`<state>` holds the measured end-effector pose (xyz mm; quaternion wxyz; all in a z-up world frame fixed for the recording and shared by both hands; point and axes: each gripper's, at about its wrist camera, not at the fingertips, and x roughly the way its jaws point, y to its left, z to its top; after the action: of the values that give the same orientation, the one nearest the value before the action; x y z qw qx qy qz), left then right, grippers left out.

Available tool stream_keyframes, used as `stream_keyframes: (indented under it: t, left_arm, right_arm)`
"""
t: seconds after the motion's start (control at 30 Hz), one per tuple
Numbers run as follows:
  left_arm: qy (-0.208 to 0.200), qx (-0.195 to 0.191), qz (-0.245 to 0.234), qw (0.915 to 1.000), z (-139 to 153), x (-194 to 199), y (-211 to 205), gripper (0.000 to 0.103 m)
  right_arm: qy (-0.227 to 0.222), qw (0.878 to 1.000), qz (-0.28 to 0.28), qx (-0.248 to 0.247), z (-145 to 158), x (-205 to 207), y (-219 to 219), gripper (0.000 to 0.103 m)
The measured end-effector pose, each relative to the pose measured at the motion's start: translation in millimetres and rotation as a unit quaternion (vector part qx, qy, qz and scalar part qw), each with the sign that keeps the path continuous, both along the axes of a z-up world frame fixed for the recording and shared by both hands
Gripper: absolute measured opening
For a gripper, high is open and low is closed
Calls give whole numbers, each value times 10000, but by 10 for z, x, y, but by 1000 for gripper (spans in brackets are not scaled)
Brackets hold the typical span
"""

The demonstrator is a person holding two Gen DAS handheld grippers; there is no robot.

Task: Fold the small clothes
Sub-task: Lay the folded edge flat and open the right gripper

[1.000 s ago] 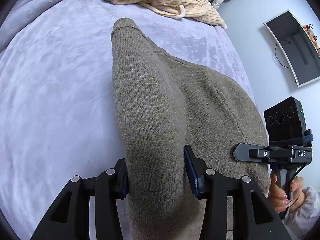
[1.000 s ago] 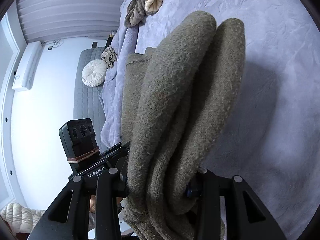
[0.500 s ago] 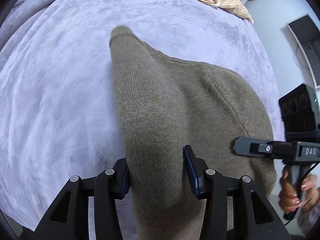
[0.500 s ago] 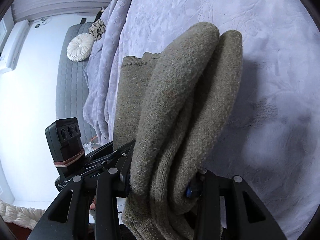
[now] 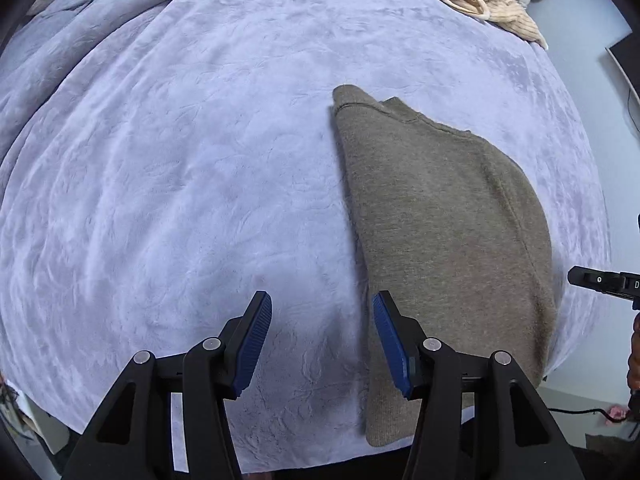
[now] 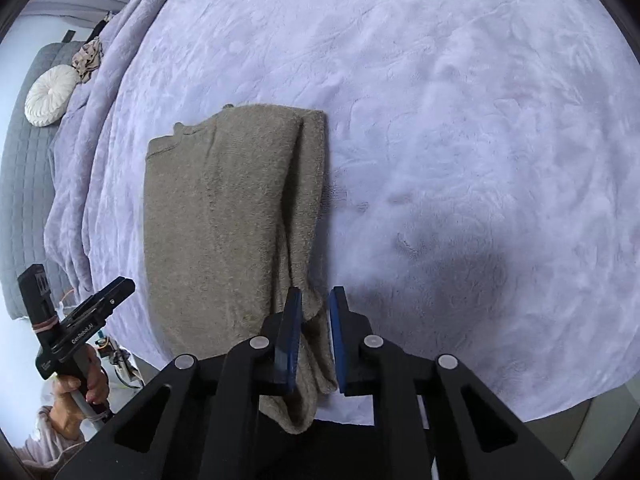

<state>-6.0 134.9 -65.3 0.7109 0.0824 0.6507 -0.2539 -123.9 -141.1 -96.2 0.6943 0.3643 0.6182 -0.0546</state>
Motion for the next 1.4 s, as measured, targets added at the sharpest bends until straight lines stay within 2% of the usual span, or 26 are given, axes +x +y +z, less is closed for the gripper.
stream_keyframes:
  t: [0.13, 0.23, 0.37, 0.43, 0.53, 0.63, 0.73, 0.77, 0.8, 0.97, 1.1, 1.27, 1.4]
  left_arm:
    - [54, -336, -483, 9983, 171, -123, -148, 55]
    - [136, -488, -828, 9953, 196, -213, -487, 55]
    - [285, -284, -1022, 9940, -57, -348, -769, 55]
    - [153, -62, -1118, 9936, -229, -420, -814, 55]
    - [57, -31, -1242, 9922, -294, -483, -851, 55]
    - [40, 15, -1292, 9916, -307, -488, -906, 55]
    - [120, -29, -1184, 9929, -294, -456, -898, 55]
    - [147, -47, -1142, 9933, -298, -444, -890, 55]
    - [172, -64, -1109, 9937, -298, -434, -884, 55]
    - [197, -45, -1082, 9939, -299, -421, -855, 55]
    - [230, -43, -1039, 9943, -290, -393, -826, 55]
    - [266, 20, -953, 9951, -239, -315, -730, 55]
    - [198, 131, -749, 9969, -153, -211, -646, 55]
  right_arm:
    - [-310, 9983, 489, 51, 177, 62, 295, 15]
    - [-299, 9951, 938, 17, 155, 180, 601, 15]
    - [215, 9892, 1321, -592, -93, 191, 755, 15]
    - [516, 9843, 1414, -926, -288, 122, 702, 15]
    - [776, 9912, 997, -398, -701, 86, 556, 16]
    - [786, 9921, 938, -293, -862, 110, 505, 18]
    - [720, 9867, 1339, -581, -788, 118, 584, 21]
    - [731, 9846, 1408, -728, -747, 96, 592, 32]
    - [734, 9846, 1381, -776, -718, 71, 578, 37]
    - [720, 9932, 822, -400, -610, -93, 408, 37]
    - [652, 9932, 736, -618, -426, -125, 366, 37]
    - [82, 9972, 371, -640, -72, -89, 286, 37]
    - [-112, 9980, 557, -284, 14, -12, 346, 37]
